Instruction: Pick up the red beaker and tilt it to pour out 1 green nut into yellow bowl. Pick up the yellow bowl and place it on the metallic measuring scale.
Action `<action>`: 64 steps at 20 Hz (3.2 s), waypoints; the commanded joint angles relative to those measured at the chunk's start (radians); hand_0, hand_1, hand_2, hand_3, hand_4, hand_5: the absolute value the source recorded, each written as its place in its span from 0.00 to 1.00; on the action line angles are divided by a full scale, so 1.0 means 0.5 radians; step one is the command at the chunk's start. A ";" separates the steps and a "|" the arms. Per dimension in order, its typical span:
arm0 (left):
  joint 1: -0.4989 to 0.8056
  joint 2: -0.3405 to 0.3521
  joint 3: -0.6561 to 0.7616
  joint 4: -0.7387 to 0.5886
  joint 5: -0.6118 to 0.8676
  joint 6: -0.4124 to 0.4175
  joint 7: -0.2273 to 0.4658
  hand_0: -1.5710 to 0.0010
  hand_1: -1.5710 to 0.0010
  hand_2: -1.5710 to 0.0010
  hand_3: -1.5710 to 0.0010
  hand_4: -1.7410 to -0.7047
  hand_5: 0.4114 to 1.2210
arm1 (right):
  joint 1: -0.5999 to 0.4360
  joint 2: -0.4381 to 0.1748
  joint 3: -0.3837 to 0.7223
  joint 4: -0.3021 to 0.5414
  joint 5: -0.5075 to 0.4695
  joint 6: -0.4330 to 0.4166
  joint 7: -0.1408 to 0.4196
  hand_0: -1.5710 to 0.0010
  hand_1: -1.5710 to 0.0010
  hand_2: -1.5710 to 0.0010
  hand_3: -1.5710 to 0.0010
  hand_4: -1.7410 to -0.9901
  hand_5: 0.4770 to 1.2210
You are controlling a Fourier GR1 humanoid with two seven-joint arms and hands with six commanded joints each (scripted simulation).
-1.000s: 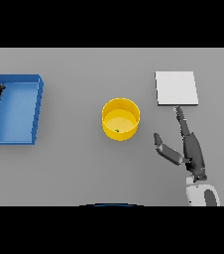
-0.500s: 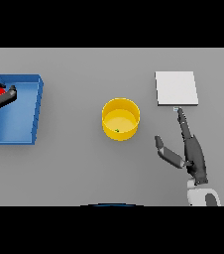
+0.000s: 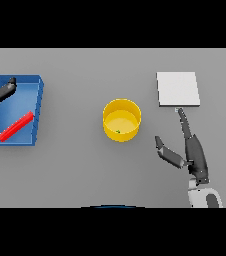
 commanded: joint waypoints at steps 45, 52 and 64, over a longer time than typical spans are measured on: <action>-0.065 -0.053 -0.026 0.082 -0.019 -0.022 -0.067 1.00 1.00 1.00 1.00 0.92 0.39 | -1.562 -0.443 0.990 1.063 0.967 1.131 -0.014 0.99 0.97 0.96 0.94 0.54 0.41; -0.048 -0.035 -0.015 0.037 -0.007 0.006 -0.045 1.00 1.00 1.00 1.00 0.91 0.39 | -1.587 -0.479 1.032 1.049 0.947 1.267 -0.037 0.28 0.30 0.31 0.45 0.18 0.86; -0.013 -0.008 -0.020 -0.029 -0.002 0.027 -0.034 1.00 1.00 1.00 1.00 0.91 0.39 | -1.598 -0.613 0.948 0.808 0.790 1.386 0.035 0.02 0.02 0.06 0.19 0.01 0.99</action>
